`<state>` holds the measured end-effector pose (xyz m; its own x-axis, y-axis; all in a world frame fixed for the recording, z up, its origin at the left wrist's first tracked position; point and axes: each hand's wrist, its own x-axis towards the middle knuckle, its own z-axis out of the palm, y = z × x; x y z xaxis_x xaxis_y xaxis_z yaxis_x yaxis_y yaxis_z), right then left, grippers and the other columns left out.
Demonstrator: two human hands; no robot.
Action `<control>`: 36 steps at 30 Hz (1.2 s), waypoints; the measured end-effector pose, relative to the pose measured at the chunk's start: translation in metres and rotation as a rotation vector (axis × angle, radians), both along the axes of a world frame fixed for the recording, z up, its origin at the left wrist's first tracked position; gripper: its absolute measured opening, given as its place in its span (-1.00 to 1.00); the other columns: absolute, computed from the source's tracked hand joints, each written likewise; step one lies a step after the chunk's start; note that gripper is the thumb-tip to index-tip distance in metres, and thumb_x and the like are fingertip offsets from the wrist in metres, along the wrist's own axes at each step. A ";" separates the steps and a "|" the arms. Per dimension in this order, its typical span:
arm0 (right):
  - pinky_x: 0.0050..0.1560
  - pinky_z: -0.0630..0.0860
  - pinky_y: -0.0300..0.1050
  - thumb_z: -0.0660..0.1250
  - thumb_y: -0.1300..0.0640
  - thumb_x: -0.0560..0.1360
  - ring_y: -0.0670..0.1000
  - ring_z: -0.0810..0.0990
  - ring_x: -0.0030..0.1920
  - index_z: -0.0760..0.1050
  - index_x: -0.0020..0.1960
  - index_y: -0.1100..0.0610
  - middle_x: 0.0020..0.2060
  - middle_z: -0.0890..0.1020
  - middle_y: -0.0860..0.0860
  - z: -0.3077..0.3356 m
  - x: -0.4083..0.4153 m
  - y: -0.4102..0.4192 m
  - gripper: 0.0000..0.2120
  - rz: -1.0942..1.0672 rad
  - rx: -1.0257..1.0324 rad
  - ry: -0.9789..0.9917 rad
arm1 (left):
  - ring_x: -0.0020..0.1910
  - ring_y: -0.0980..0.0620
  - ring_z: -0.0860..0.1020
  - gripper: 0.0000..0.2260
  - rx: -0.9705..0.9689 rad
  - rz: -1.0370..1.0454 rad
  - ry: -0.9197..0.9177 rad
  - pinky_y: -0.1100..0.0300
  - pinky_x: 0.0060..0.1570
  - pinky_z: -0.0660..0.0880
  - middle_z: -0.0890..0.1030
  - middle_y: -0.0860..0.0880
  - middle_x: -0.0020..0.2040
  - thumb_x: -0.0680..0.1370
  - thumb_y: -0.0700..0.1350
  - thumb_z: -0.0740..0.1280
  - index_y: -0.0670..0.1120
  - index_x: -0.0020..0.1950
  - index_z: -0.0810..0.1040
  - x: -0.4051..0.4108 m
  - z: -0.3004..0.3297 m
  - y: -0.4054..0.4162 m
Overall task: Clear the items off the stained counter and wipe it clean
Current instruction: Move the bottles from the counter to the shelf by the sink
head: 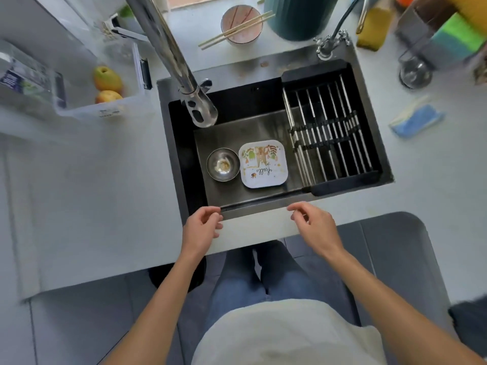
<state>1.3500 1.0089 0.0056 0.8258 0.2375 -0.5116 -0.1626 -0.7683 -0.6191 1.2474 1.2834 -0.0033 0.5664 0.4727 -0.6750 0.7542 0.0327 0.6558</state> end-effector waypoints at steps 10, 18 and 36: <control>0.12 0.62 -0.01 0.25 -0.03 0.61 -0.08 0.70 -0.08 0.62 0.14 -0.09 -0.07 0.72 -0.13 -0.021 -0.048 -0.073 -0.80 -0.058 -0.111 0.325 | -0.07 0.23 0.71 -0.87 0.063 -0.436 0.135 0.16 0.03 0.66 0.73 0.26 -0.06 0.64 -0.02 0.36 0.20 0.03 0.67 -0.061 -0.003 -0.014; 0.00 0.57 -0.09 0.27 0.10 0.62 0.00 0.71 -0.23 0.62 0.06 0.01 -0.12 0.73 -0.03 -0.035 -0.135 -0.098 -0.85 -0.536 -0.050 0.393 | -0.13 0.20 0.70 -0.85 0.068 -0.922 0.226 0.14 -0.03 0.66 0.73 0.23 -0.10 0.56 0.10 0.29 0.26 0.01 0.65 -0.044 -0.008 -0.009; -0.20 0.52 -0.05 0.27 0.21 0.68 0.16 0.58 -0.21 0.58 0.10 0.35 -0.13 0.64 0.25 -0.050 -0.538 -0.022 -0.79 -1.807 0.268 0.757 | 0.03 -0.15 0.70 -0.76 0.185 -2.045 0.189 -0.07 0.12 0.61 0.75 -0.12 -0.01 0.69 -0.03 0.27 -0.13 0.07 0.67 -0.044 -0.008 -0.231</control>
<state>0.8124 0.9865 -0.0447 -0.1804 -0.3651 -0.9133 -0.7507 0.6511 -0.1120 1.2038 1.0520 -0.0117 0.1923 -0.5624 -0.8042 -0.3508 -0.8047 0.4789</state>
